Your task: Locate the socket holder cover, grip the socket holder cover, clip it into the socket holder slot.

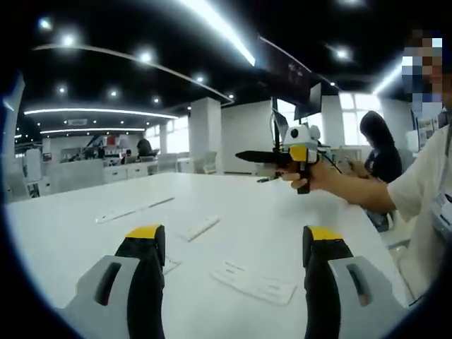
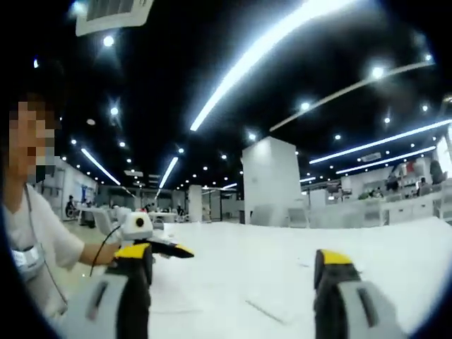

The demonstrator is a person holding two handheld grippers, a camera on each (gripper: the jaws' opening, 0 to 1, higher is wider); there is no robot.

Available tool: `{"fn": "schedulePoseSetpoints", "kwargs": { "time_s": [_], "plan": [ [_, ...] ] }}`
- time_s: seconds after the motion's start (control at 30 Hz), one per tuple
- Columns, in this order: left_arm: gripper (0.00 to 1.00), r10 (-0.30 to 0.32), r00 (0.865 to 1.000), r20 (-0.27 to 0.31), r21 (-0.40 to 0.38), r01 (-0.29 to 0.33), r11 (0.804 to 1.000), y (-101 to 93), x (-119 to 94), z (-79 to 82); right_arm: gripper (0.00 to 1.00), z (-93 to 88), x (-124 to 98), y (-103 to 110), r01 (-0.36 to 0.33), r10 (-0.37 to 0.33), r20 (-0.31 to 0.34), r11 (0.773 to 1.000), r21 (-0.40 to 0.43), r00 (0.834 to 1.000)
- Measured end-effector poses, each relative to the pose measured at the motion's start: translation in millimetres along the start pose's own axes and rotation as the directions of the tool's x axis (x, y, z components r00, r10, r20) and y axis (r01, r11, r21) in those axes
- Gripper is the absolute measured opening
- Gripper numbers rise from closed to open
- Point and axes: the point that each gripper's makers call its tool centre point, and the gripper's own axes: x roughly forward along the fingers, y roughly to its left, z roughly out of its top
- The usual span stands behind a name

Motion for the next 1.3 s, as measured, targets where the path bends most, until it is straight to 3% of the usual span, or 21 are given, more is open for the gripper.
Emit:
{"fn": "schedulePoseSetpoints", "kwargs": {
  "time_s": [0.17, 0.27, 0.43, 0.67, 0.87, 0.97, 1.13, 1.2, 1.23, 1.3],
  "plan": [
    [0.77, -0.024, 1.000, 0.012, -0.001, 0.024, 1.000, -5.5, 0, 1.3, 0.95, -3.2, 1, 4, -0.002, 0.001, -0.007, 1.000, -0.006, 1.000],
    [0.73, -0.020, 1.000, -0.017, 0.047, 0.021, 0.999, -6.1, 0, -4.0, 0.95, -3.6, 1, 3, 0.001, -0.001, -0.012, 1.000, -0.005, 1.000],
    [0.69, -0.042, 0.998, -0.051, 0.049, 0.044, 0.998, -6.9, 3, -6.4, 0.95, -0.2, 1, 6, -0.008, 0.008, -0.005, 1.000, -0.006, 1.000],
    [0.80, -0.066, 0.992, -0.106, 0.072, 0.073, 0.995, -10.0, 15, -9.6, 0.95, 1.4, 2, 8, -0.006, 0.006, 0.007, 1.000, 0.002, 1.000],
    [0.82, -0.085, 0.974, -0.208, 0.157, 0.119, 0.980, -16.3, 22, -12.9, 0.95, 5.3, 2, 8, 0.013, -0.013, 0.020, 1.000, -0.016, 1.000],
    [0.82, -0.099, 0.948, -0.302, 0.206, 0.166, 0.964, -20.6, 26, -17.9, 0.95, 4.6, 2, 4, 0.030, -0.030, 0.014, 0.999, -0.024, 0.999],
    [0.83, -0.098, 0.919, -0.383, 0.262, 0.210, 0.942, -18.7, 33, -18.5, 0.95, 4.1, 3, 3, 0.034, -0.034, 0.007, 0.999, -0.026, 0.999],
    [0.84, -0.111, 0.889, -0.444, 0.269, 0.251, 0.930, -19.7, 34, -23.5, 0.95, 4.2, 3, 4, 0.033, -0.033, 0.008, 0.999, -0.029, 0.999],
    [0.84, -0.107, 0.886, -0.450, 0.277, 0.253, 0.927, -18.5, 35, -23.4, 0.95, 3.7, 4, 4, 0.032, -0.032, 0.007, 0.999, -0.031, 0.999],
    [0.84, -0.101, 0.868, -0.487, 0.299, 0.274, 0.914, -17.7, 36, -27.2, 0.95, 2.8, 5, 4, 0.033, -0.033, 0.003, 0.999, -0.031, 0.999]
  ]
}}
